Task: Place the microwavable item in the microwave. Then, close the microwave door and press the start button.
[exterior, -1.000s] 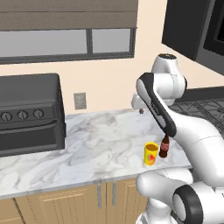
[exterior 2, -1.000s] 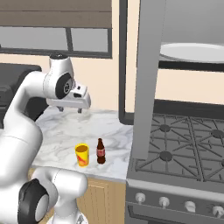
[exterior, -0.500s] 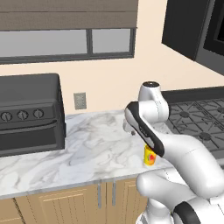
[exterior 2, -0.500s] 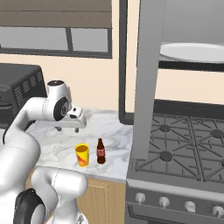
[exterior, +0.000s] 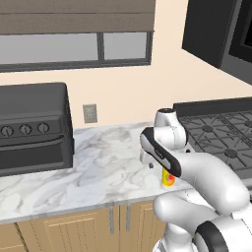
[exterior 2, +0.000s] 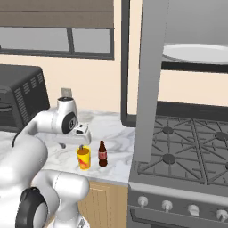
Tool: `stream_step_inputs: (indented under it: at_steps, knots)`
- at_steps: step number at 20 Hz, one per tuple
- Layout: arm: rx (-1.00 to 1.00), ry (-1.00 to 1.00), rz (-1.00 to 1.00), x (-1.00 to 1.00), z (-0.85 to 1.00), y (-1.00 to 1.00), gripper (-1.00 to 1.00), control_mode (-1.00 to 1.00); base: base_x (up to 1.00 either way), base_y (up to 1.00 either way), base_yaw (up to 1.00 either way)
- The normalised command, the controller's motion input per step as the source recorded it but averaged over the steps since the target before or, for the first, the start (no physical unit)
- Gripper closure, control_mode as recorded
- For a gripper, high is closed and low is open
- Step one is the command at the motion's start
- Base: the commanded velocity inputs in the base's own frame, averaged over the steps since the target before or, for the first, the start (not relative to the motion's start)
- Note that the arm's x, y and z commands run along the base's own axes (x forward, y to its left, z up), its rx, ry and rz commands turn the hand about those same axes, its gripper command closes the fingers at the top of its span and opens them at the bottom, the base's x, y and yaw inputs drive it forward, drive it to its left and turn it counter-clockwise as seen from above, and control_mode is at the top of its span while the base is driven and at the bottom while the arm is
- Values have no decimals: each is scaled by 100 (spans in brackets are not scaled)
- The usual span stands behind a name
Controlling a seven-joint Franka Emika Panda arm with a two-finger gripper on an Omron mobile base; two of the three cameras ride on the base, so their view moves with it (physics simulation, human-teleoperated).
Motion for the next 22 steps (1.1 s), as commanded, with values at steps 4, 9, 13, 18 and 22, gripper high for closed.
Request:
stream_step_inputs:
  at_steps: [4, 9, 13, 18, 22]
  knots:
    - [-2, 23, 4, 8, -38, 0, -100, -100, 0, 0, 0]
    - [-3, 3, 0, 0, -11, 0, -100, -100, 0, 0, 0]
    - [-2, 0, 0, 0, -12, 0, -100, -100, 0, 0, 0]
    - [-2, 1, 0, 0, -27, 0, -100, -100, 0, 0, 0]
    - [0, 0, 2, 8, -16, 0, -100, -100, 0, 0, 0]
